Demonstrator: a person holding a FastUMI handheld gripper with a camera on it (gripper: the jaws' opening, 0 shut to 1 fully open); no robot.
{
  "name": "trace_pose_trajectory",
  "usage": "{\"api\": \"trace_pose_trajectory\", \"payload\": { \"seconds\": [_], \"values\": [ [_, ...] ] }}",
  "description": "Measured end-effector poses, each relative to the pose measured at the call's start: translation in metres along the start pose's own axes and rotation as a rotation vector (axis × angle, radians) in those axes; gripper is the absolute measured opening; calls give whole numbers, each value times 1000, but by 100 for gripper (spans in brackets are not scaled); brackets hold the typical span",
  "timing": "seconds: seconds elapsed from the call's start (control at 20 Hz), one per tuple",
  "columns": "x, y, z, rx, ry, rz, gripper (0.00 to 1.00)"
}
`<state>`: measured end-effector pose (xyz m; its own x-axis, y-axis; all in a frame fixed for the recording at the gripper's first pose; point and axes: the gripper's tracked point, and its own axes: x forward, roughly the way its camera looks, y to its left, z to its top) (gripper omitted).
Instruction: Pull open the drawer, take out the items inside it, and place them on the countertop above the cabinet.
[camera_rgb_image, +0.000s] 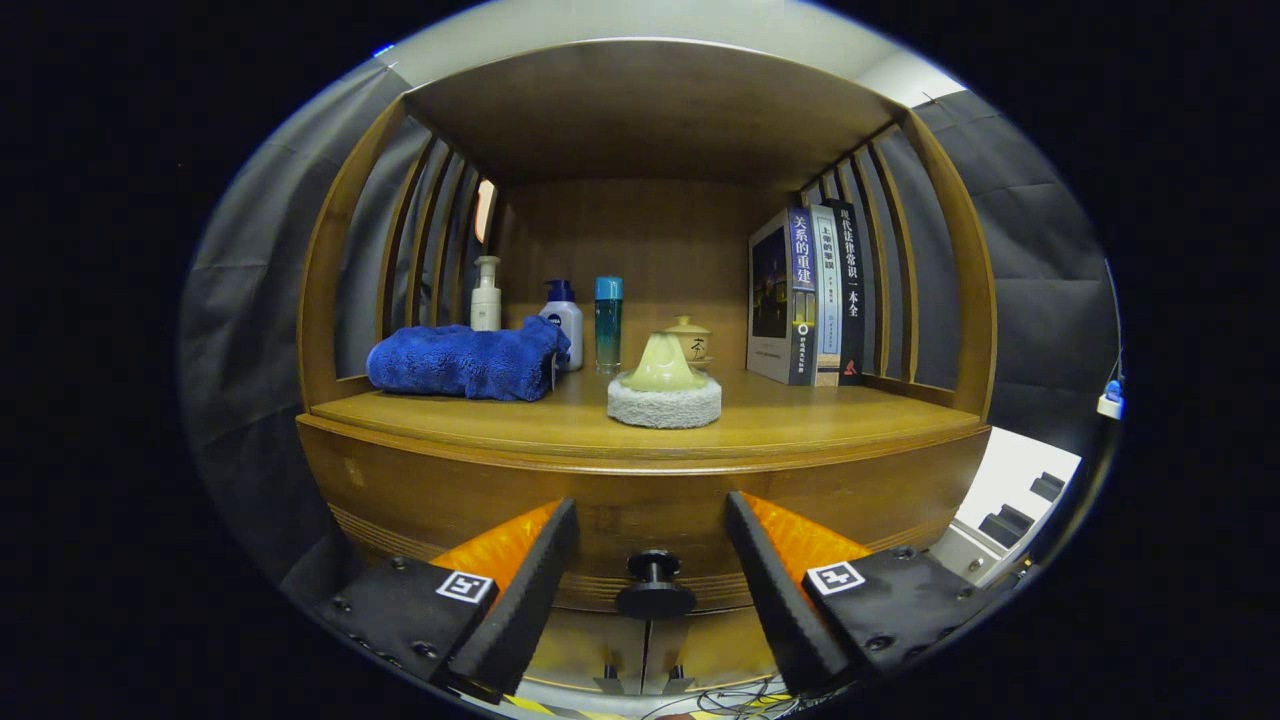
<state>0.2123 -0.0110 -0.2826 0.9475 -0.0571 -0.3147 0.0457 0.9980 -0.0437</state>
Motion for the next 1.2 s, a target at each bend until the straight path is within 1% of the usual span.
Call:
{"api": "trace_pose_trajectory", "payload": {
  "seconds": [0.1,0.15,0.3,0.45,0.55,0.75,0.85,1.0,1.2],
  "values": [
    [-1,0,-1,-27,-4,-8,97],
    [-8,6,-2,-28,-3,8,97],
    [-38,16,16,-46,-64,22,97],
    [-82,24,41,-33,-110,22,97],
    [-113,32,60,-12,-133,42,97],
    [-177,32,98,9,-174,63,97],
    [-209,28,113,27,-181,62,97],
    [-263,18,132,14,-198,48,97],
    [-321,10,146,6,-210,51,97]
  ]
}}
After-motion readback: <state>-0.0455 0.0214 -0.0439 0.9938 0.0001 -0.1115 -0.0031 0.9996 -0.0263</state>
